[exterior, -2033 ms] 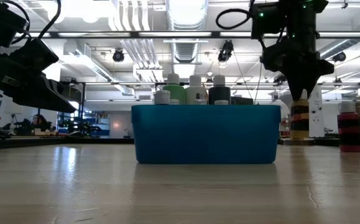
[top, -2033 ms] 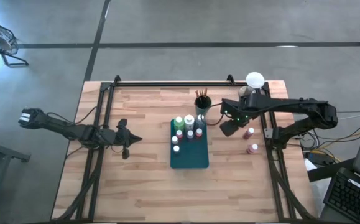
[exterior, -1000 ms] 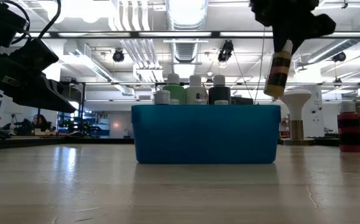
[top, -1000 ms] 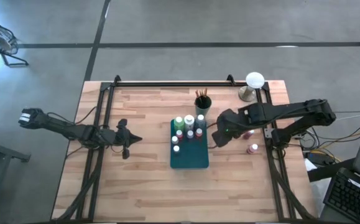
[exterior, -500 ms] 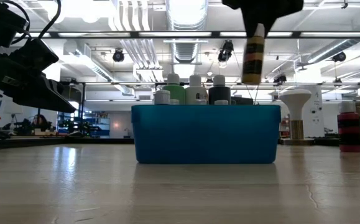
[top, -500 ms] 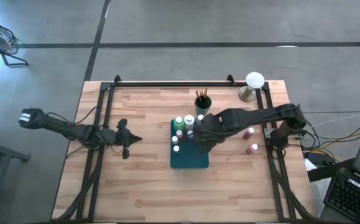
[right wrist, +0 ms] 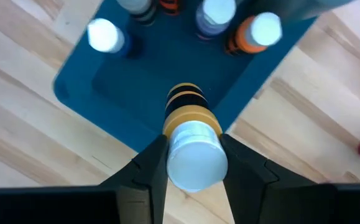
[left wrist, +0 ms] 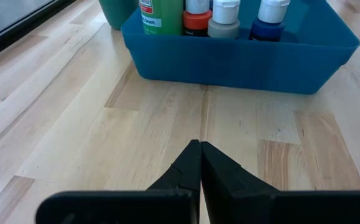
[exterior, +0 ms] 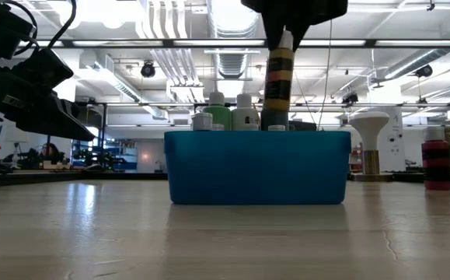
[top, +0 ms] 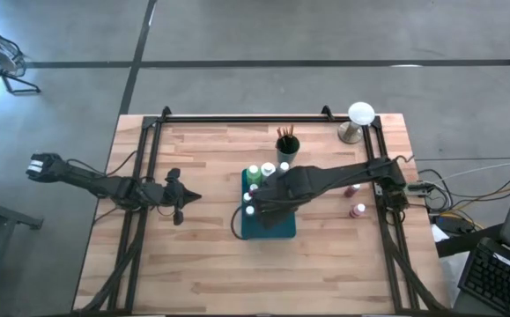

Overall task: Pick & Place Paint Supplies
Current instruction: Put the small yellow paint bottle into the blue bin

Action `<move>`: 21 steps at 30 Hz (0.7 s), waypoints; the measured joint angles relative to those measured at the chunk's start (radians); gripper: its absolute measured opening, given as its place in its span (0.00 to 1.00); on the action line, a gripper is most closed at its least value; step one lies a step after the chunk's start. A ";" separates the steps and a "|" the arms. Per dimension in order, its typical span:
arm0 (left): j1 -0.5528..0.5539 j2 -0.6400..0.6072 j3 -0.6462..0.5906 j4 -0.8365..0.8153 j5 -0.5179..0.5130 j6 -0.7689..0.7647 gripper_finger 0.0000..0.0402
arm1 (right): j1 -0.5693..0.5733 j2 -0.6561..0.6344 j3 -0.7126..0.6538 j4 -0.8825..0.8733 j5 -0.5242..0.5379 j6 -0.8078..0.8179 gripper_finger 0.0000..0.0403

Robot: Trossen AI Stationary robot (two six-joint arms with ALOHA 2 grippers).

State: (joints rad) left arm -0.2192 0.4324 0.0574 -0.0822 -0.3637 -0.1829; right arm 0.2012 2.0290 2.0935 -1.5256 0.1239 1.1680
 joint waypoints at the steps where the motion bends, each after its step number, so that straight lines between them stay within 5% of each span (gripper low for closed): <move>1: 0.000 0.000 0.000 0.000 0.000 0.000 0.02 | -0.001 0.013 0.014 0.000 -0.003 0.001 0.29; 21: 0.000 0.000 0.000 0.000 0.000 0.000 0.02 | -0.025 0.135 0.055 0.056 0.005 -0.040 0.29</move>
State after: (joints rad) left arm -0.2194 0.4328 0.0574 -0.0824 -0.3637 -0.1828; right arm 0.1764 2.1635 2.1487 -1.4696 0.1287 1.1282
